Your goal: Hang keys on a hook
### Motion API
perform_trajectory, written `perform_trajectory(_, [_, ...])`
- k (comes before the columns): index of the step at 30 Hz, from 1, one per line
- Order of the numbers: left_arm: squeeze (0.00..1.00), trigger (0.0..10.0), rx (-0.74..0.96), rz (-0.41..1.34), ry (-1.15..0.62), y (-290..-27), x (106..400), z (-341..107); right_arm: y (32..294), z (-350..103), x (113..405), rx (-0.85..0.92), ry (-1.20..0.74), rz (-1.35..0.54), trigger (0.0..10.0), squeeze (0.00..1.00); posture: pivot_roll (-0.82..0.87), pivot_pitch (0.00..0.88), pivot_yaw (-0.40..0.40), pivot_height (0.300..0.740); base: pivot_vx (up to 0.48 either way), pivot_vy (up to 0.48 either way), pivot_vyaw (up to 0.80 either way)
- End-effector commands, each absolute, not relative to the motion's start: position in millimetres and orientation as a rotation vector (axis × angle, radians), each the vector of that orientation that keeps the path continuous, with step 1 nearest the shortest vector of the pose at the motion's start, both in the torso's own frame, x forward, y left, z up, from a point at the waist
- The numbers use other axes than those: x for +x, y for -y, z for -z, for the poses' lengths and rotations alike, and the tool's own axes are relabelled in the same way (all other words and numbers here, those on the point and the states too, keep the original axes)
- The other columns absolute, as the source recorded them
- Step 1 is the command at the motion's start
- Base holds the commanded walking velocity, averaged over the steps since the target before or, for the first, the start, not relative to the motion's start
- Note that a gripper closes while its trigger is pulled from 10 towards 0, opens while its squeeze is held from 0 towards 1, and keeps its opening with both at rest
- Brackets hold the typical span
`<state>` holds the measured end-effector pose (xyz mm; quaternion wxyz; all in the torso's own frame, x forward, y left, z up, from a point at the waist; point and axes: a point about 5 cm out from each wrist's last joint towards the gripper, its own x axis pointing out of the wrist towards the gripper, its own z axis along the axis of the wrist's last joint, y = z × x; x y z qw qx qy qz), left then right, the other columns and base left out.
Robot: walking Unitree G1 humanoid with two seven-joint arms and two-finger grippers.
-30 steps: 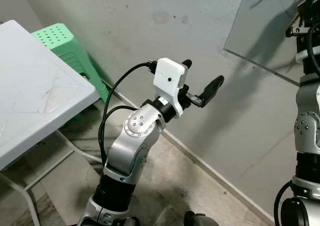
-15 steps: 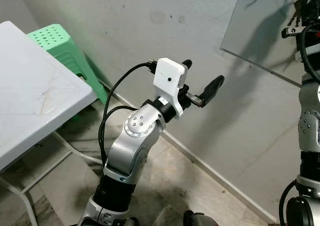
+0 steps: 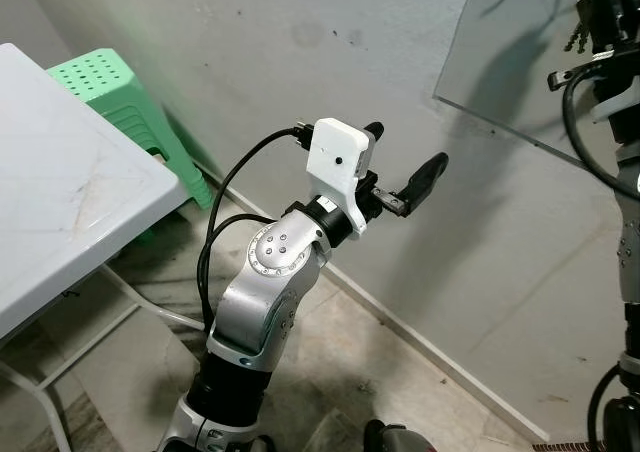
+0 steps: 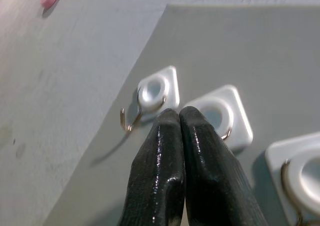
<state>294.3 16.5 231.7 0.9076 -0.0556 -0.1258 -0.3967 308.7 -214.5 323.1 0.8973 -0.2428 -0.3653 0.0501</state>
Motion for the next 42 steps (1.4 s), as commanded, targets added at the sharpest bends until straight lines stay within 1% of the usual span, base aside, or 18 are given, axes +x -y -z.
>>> perform_trajectory(1, [0.0, 10.0, -0.123, 0.822, 0.271, -16.2, 290.7, -234.4, 198.1, -315.8, 308.1, -0.548, 0.749, -0.206, 10.0, 0.0, -0.05, 0.189, -0.002, 0.74, 0.0, 0.0, 0.0])
perform_trajectory(5, [0.0, 10.0, -0.128, 0.82, 0.269, -16.3, 290.5, -234.1, 199.4, -309.4, 309.1, -0.511, 0.723, -0.21, 10.0, 0.0, -0.05, 0.187, -0.004, 0.74, 0.0, 0.0, 0.0])
perform_trajectory(7, [0.0, 10.0, -0.128, 0.821, 0.27, -16.0, 290.1, -234.0, 197.8, -305.8, 308.1, -0.572, 0.72, -0.22, 10.0, 0.0, -0.05, 0.185, -0.004, 0.74, 0.0, 0.0, 0.0])
perform_trajectory(12, [0.0, 10.0, -0.13, 0.822, 0.269, -15.7, 289.7, -233.8, 194.9, -304.1, 307.3, -0.628, 0.72, -0.242, 10.0, 0.0, -0.05, 0.182, -0.003, 0.74, 0.0, 0.0, 0.0])
perform_trajectory(13, [0.0, 10.0, -0.132, 0.823, 0.268, -15.3, 289.6, -233.6, 191.0, -303.0, 306.8, -0.69, 0.724, -0.262, 10.0, 0.0, -0.06, 0.183, -0.004, 0.74, 0.0, 0.0, 0.0])
perform_trajectory(15, [0.0, 10.0, -0.131, 0.825, 0.268, -14.9, 289.5, -233.5, 187.3, -302.1, 306.5, -0.736, 0.73, -0.279, 10.0, 0.0, -0.06, 0.183, -0.004, 0.74, 0.0, 0.0, 0.0])
perform_trajectory(24, [0.0, 10.0, -0.137, 0.823, 0.267, -14.2, 289.6, -233.6, 184.6, -302.5, 307.3, -0.744, 0.74, -0.287, 10.0, 0.0, -0.05, 0.18, -0.009, 0.74, 0.0, 0.0, 0.0])
perform_trajectory(25, [0.0, 10.0, -0.137, 0.82, 0.269, -14.6, 289.8, -234.1, 182.4, -301.2, 307.8, -0.787, 0.738, -0.302, 10.0, 0.0, -0.05, 0.182, -0.01, 0.74, 0.0, 0.0, 0.0])
perform_trajectory(30, [0.0, 10.0, -0.136, 0.815, 0.27, -15.7, 289.8, -234.3, 179.1, -295.6, 309.5, -0.846, 0.719, -0.339, 10.0, 0.0, -0.05, 0.186, -0.012, 0.74, 0.0, 0.0, 0.0])
perform_trajectory(32, [0.0, 10.0, -0.137, 0.813, 0.269, -15.6, 289.9, -234.2, 180.7, -293.1, 311.5, -0.771, 0.703, -0.334, 10.0, 0.0, -0.05, 0.187, -0.015, 0.74, 0.0, 0.0, 0.0])
perform_trajectory(33, [0.0, 10.0, -0.139, 0.812, 0.271, -15.8, 289.8, -234.3, 182.5, -292.5, 313.4, -0.618, 0.69, -0.328, 10.0, 0.0, -0.05, 0.188, -0.017, 0.74, 0.0, 0.0, 0.0])
perform_trajectory(34, [0.0, 10.0, -0.139, 0.811, 0.272, -16.0, 289.8, -234.4, 183.0, -292.2, 313.8, -0.58, 0.686, -0.325, 10.0, 0.0, -0.05, 0.188, -0.018, 0.74, 0.0, 0.0, 0.0])
perform_trajectory(35, [0.0, 10.0, -0.139, 0.809, 0.272, -16.2, 289.9, -234.4, 183.0, -291.7, 314.1, -0.568, 0.683, -0.327, 10.0, 0.24, -0.05, 0.188, -0.018, 0.74, 0.0, 0.0, 0.0])
perform_trajectory(36, [0.0, 10.0, -0.139, 0.808, 0.271, -16.2, 290.0, -234.4, 182.9, -291.3, 314.2, -0.571, 0.681, -0.329, 10.0, 0.24, -0.05, 0.188, -0.018, 0.74, 0.0, 0.0, 0.0])
perform_trajectory(37, [0.0, 10.0, -0.14, 0.807, 0.271, -16.4, 290.0, -234.4, 183.2, -290.6, 314.6, -0.554, 0.676, -0.329, 10.0, 1.0, -0.05, 0.188, -0.019, 0.74, 0.0, 0.0, 0.0])
perform_trajectory(41, [0.0, 10.0, -0.141, 0.803, 0.27, -17.0, 290.0, -234.4, 185.9, -288.8, 314.9, -0.404, 0.668, -0.313, 10.0, 1.0, -0.05, 0.19, -0.018, 0.74, 0.0, 0.0, 0.0])
perform_trajectory(42, [0.0, 10.0, -0.14, 0.803, 0.27, -17.1, 289.9, -234.3, 187.5, -289.1, 314.7, -0.343, 0.67, -0.305, 10.0, 1.0, -0.05, 0.191, -0.018, 0.74, 0.0, 0.0, 0.0])
